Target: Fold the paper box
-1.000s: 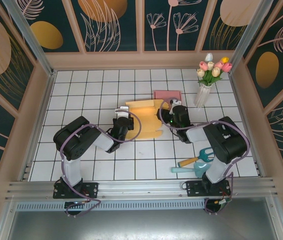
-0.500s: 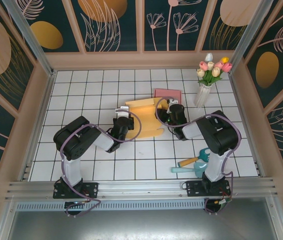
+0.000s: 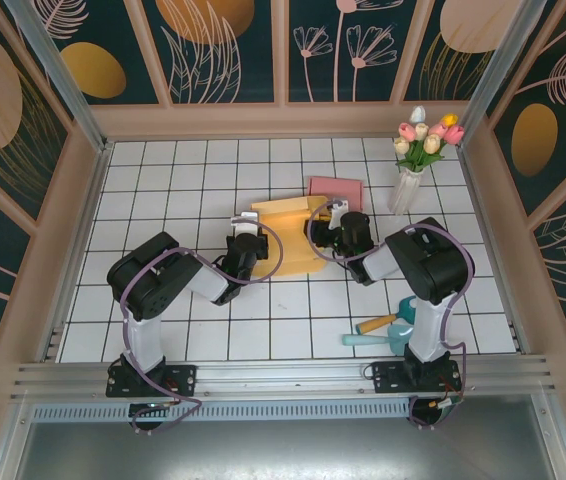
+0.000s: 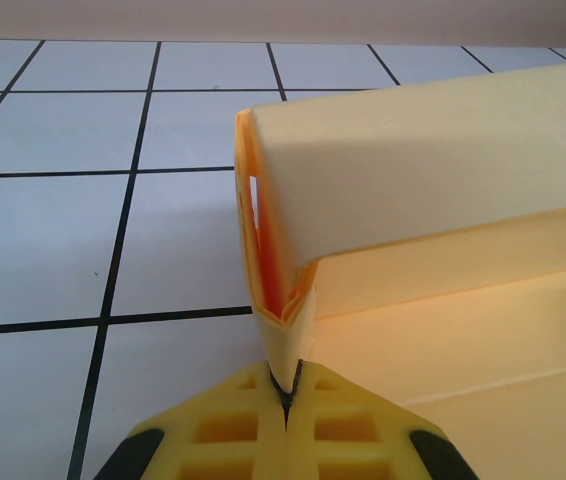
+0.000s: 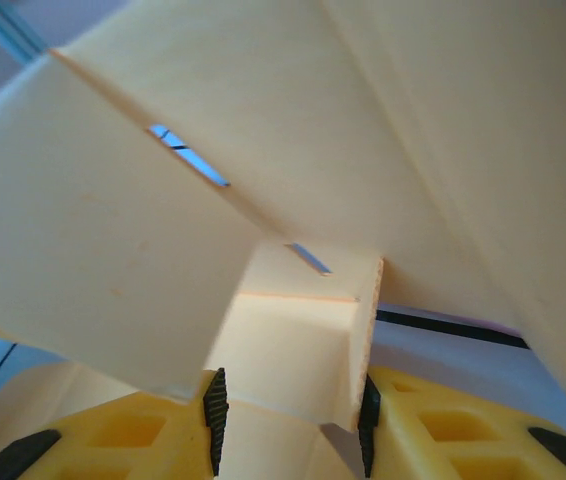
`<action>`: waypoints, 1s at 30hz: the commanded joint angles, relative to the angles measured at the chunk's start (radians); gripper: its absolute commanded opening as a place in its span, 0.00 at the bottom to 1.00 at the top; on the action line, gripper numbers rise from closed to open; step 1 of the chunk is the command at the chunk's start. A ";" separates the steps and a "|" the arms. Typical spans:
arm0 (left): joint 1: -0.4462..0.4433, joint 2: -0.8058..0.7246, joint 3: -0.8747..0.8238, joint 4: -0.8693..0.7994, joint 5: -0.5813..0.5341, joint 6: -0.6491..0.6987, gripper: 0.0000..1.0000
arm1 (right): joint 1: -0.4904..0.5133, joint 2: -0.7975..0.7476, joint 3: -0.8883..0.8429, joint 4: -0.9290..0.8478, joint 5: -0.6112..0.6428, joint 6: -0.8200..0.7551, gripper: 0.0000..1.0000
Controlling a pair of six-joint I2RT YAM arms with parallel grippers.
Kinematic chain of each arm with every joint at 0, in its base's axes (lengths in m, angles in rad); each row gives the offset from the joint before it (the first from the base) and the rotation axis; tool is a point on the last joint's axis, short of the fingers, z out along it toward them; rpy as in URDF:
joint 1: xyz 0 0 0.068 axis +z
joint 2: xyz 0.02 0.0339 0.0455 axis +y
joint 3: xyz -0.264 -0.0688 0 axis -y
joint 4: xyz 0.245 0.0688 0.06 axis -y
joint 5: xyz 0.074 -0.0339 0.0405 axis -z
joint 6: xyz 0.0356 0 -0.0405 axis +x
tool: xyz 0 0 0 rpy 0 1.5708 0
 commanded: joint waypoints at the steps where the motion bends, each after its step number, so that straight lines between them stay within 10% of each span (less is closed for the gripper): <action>1: -0.001 0.029 0.015 -0.052 0.028 0.011 0.03 | 0.007 0.021 0.000 0.082 -0.090 -0.027 0.42; 16: -0.001 0.033 0.022 -0.064 0.029 0.010 0.03 | 0.057 0.146 0.104 -0.049 -0.064 -0.019 0.40; 30: -0.001 0.036 0.042 -0.103 0.010 -0.003 0.00 | 0.143 -0.202 -0.033 -0.387 0.224 -0.045 0.42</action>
